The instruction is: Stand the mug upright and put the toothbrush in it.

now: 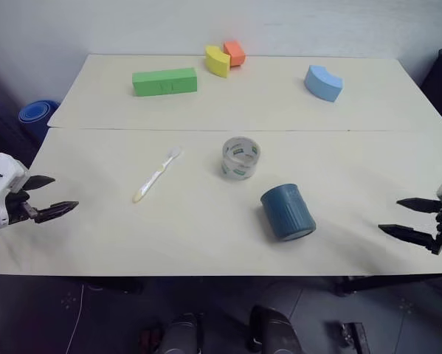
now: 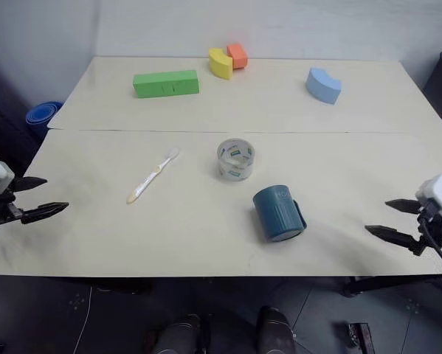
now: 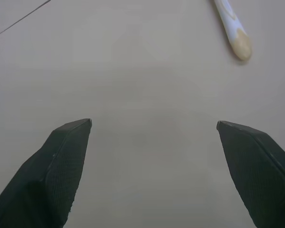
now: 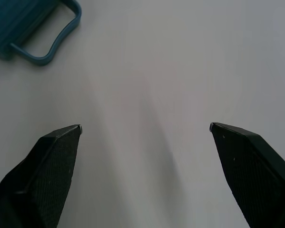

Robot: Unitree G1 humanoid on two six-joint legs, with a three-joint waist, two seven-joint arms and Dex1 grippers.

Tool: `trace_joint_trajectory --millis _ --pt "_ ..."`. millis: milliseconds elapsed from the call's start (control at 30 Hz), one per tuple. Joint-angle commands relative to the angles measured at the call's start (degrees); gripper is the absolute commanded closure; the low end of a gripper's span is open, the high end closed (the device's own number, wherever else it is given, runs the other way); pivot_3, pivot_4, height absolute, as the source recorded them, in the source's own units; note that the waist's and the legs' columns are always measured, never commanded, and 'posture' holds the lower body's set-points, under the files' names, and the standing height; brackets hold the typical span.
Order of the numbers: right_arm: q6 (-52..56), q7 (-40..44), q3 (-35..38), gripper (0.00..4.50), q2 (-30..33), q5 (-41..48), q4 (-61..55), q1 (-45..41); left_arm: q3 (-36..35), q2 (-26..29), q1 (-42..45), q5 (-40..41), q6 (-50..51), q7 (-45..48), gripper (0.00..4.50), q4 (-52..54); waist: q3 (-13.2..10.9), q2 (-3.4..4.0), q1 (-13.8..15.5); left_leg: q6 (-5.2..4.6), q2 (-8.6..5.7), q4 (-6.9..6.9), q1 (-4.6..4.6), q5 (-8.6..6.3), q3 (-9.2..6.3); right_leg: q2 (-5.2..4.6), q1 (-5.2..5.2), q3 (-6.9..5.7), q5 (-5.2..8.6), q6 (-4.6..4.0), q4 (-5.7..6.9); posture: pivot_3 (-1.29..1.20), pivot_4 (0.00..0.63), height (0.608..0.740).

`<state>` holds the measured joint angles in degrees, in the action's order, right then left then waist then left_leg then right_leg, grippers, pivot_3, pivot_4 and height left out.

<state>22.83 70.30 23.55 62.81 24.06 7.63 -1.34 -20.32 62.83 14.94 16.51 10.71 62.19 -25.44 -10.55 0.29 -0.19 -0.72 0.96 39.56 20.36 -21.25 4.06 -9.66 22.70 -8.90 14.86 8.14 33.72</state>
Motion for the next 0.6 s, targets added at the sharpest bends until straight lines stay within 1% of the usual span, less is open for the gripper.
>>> trace_joint_trajectory --millis 33,333,600 --pt "-1.5 -0.2 -0.2 0.0 0.3 -0.6 0.5 -1.5 -1.4 0.1 -0.6 0.0 -1.8 -0.3 0.03 0.8 0.0 0.02 0.0 0.0 0.0 0.0 0.0 0.0 0.0 0.0 0.0 0.0 0.0 0.0 0.02 0.0 0.15 0.74" --pt "-3.1 -0.9 -1.4 0.0 0.1 -2.1 2.9 -4.1 -0.8 -1.5 0.2 0.1 -1.3 -2.4 0.03 1.9 0.0 0.04 0.0 0.0 0.0 0.01 0.0 0.0 0.01 0.0 0.0 0.0 0.0 0.0 0.03 0.0 0.15 0.74" --pt "-1.4 -1.7 -2.0 0.0 -0.1 -1.5 1.9 -3.6 -1.3 -2.1 0.4 0.7 -0.3 -3.7 0.03 2.5 0.0 0.04 0.0 0.01 0.01 0.01 -0.01 0.0 0.01 0.0 0.0 0.0 0.0 0.0 0.04 0.0 0.15 0.74"
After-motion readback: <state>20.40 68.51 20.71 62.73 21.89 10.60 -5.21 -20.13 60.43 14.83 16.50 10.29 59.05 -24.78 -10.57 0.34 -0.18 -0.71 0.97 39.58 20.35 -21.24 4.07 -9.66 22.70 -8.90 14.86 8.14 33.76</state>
